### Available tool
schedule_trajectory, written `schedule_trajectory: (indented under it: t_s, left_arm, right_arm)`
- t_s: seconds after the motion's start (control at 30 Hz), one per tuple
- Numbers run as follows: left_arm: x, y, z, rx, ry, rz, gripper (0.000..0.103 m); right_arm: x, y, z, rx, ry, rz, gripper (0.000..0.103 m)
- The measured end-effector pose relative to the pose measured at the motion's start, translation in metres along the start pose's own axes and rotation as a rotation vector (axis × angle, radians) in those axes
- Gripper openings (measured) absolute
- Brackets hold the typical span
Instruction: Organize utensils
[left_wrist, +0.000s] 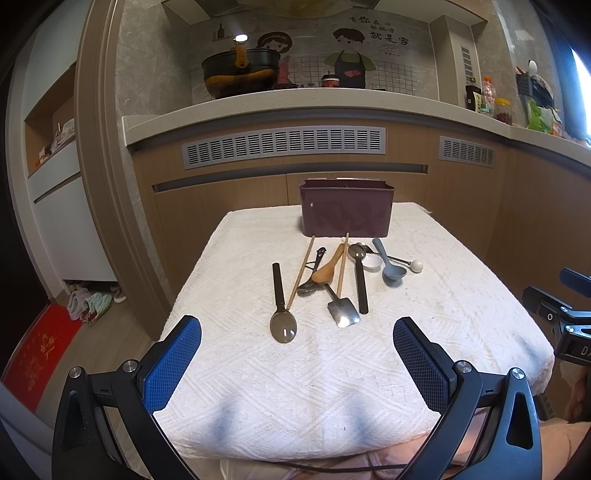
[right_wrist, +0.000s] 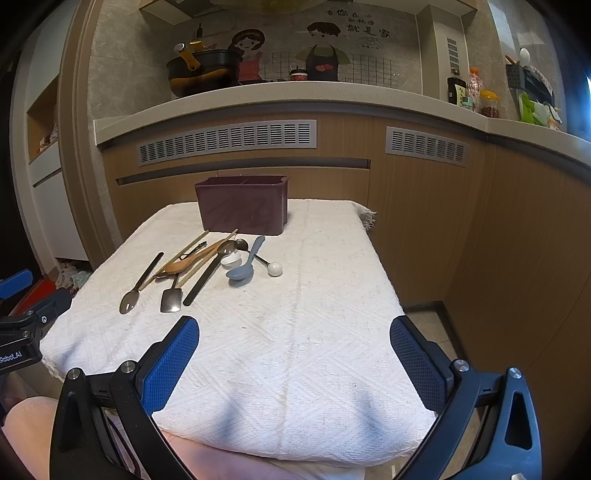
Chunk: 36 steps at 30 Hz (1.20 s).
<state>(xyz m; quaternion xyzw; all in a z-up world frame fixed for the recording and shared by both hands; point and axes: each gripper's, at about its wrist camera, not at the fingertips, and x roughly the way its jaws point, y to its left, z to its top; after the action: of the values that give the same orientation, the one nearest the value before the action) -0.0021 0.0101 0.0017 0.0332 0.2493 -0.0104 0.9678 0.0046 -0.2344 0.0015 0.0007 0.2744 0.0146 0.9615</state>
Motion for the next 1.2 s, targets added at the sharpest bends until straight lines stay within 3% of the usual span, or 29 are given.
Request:
schedule_trajectory:
  t_s: [0.27,0.57,0.77,0.97,1.13,1.2]
  left_arm:
    - [0.010,0.002,0.004,0.019,0.010,-0.014,0.103]
    - [0.048,0.020,0.046,0.022,-0.020,-0.032,0.103]
    - [0.087,0.044,0.074,0.008,-0.014,-0.037,0.103]
    - [0.134,0.073,0.090,-0.061,0.020,-0.115,0.102]
    - [0.173,0.081,0.084,-0.067,0.131,-0.216,0.080]
    - [0.183,0.081,0.075,-0.068,0.182,-0.245,0.078]
  right_arm:
    - [0.001,0.000,0.008,-0.043,-0.025,-0.029,0.103]
    - [0.032,0.021,0.062,-0.194,-0.107,-0.113,0.103]
    - [0.079,0.038,0.099,-0.230,-0.044,-0.052,0.103]
    - [0.145,0.035,0.122,-0.192,0.073,0.047,0.103]
    - [0.190,0.036,0.117,-0.203,0.149,0.016,0.103]
    - [0.200,0.036,0.114,-0.202,0.165,0.003,0.103]
